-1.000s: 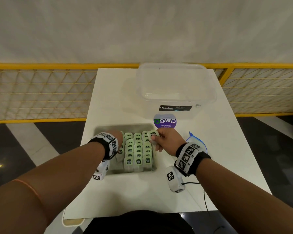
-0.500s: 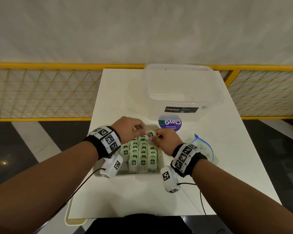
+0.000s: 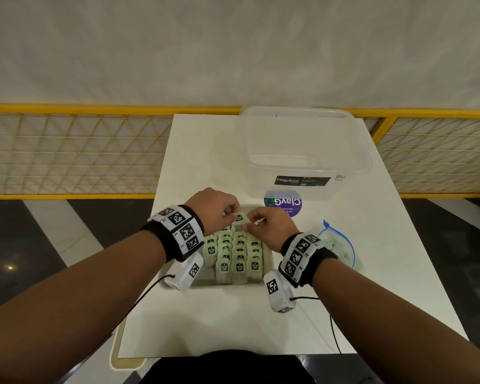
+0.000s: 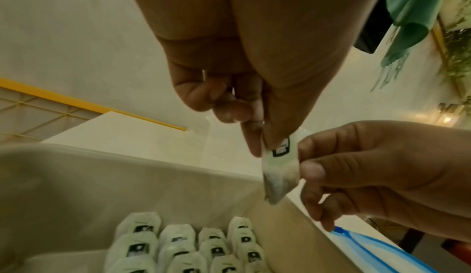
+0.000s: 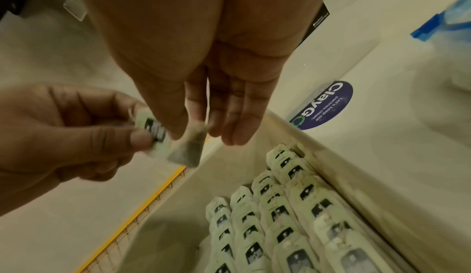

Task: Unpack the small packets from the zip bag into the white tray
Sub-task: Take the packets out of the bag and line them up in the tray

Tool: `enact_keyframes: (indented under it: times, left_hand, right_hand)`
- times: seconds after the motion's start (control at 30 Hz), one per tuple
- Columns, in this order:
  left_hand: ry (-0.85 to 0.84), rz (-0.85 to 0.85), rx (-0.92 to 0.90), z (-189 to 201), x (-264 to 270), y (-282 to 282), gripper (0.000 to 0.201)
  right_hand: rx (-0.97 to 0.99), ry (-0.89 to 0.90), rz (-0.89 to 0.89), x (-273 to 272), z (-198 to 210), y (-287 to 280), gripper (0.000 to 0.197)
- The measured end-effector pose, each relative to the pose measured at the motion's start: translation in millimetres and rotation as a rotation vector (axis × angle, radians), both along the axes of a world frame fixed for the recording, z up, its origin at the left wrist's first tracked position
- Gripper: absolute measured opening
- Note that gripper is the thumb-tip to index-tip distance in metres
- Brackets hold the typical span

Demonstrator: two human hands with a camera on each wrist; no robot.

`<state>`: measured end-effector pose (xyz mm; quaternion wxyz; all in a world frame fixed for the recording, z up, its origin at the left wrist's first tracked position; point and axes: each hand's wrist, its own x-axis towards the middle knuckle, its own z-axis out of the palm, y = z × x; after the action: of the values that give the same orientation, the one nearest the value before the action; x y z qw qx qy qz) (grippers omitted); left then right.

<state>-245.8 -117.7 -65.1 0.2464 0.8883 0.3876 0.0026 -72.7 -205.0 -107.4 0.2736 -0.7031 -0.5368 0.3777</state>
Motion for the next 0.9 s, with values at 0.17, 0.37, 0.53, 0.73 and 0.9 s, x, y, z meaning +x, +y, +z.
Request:
enact_keyframes:
  times: [0.17, 0.37, 0.53, 0.73, 0.9]
  left_hand:
    - [0.429, -0.037, -0.011, -15.3, -17.6, 7.7, 0.010]
    - [0.909, -0.290, -0.104, -81.9, -13.6, 4.4, 0.019]
    - [0.924, -0.202, -0.088, -179.1, -21.6, 45.4, 0.042]
    - [0.871, -0.127, -0.077, -201.9, -19.1, 60.5, 0.049]
    - [0.865, -0.104, -0.047, -142.9, -7.7, 41.6, 0.037]
  right_hand:
    - [-0.065, -0.260, -0.029, 14.1, -9.4, -2.9, 0.042]
    - [-0.301, -0.260, -0.020, 18.2, -23.0, -7.2, 0.062]
    - [-0.273, -0.168, -0.052, 17.4, -22.0, -10.4, 0.059]
    - [-0.260, -0.121, -0.048, 20.9, -24.9, -11.4, 0.059]
    - [-0.232, -0.106, -0.042, 28.4, -25.4, -13.6, 0.054]
